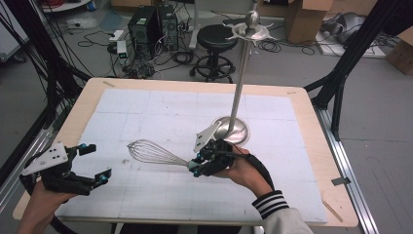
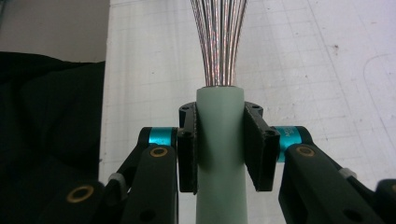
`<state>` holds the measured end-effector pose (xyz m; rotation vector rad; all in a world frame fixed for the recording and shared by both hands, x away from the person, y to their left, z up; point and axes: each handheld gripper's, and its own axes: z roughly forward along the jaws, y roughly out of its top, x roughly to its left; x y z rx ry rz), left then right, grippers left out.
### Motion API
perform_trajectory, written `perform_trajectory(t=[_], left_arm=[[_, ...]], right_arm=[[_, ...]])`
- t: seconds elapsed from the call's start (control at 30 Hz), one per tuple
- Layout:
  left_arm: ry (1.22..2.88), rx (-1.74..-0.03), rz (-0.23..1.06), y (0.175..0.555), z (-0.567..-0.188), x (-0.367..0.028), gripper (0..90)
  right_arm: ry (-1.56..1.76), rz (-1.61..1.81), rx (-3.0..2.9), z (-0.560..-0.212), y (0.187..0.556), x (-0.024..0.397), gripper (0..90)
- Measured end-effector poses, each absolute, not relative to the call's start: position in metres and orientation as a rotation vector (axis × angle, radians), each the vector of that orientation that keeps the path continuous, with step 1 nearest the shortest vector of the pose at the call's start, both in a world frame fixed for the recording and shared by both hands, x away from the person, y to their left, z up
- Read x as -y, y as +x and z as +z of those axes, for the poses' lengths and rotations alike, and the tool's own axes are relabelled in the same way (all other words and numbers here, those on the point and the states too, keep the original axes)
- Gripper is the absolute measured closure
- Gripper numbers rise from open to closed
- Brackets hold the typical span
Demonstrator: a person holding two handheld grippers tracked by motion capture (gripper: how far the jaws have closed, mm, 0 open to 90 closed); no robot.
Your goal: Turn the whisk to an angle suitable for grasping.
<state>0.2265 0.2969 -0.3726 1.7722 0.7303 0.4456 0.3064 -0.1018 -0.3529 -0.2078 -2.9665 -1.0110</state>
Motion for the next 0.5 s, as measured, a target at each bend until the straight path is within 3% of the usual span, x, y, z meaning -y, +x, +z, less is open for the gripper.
perform_trajectory(t=[0.5], left_arm=[[1.765,-0.722,0.445,0.225,-0.371,-0.297,1.7]], right_arm=[[-0.231,-1.062,2.966,-0.370,0.305,0.083,69.1]])
